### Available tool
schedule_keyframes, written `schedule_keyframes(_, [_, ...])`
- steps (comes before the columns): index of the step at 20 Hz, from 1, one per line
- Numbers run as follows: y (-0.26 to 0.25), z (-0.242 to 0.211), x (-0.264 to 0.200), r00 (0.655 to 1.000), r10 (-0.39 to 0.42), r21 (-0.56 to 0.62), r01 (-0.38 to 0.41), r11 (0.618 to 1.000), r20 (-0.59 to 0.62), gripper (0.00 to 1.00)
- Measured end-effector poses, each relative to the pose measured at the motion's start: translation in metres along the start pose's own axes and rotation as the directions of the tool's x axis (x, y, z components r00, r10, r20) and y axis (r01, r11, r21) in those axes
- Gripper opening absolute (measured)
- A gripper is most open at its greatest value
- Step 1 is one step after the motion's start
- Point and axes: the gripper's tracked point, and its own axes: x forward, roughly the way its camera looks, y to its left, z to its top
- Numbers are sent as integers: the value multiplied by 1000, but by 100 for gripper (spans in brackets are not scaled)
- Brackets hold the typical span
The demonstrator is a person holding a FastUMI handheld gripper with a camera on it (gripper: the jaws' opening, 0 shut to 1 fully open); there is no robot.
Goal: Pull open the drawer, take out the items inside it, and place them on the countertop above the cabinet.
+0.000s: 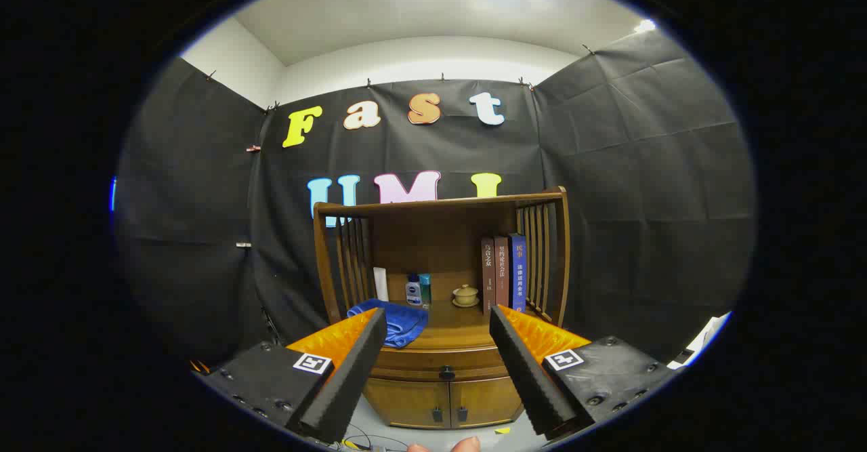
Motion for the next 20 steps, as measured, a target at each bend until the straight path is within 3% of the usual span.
schedule_keyframes(12, [-1,1,13,999,4,82,-7,997,35,99])
schedule_keyframes(20, [2,-36,45,999,7,47,-9,999,46,98])
